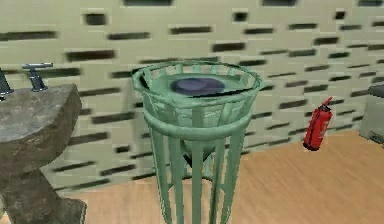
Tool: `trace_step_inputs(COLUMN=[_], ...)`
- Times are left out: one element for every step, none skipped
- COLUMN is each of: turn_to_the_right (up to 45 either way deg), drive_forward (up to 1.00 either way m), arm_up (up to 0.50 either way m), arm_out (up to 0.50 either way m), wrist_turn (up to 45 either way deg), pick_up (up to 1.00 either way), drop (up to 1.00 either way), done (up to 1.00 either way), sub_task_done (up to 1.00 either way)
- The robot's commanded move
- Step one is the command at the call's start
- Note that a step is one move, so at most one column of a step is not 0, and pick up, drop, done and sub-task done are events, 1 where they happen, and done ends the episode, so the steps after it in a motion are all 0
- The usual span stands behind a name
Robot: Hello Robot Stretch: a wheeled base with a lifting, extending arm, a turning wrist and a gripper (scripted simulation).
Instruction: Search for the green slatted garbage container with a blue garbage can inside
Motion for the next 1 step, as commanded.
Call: trace_step_inputs(turn_to_the_right=[0.0], drive_forward=[0.0], arm_up=[0.0], arm_out=[0.0], wrist_turn=[0.0], pick_up=[0.0], drop=[0.0], done=[1.0], sub_task_done=[0.0])
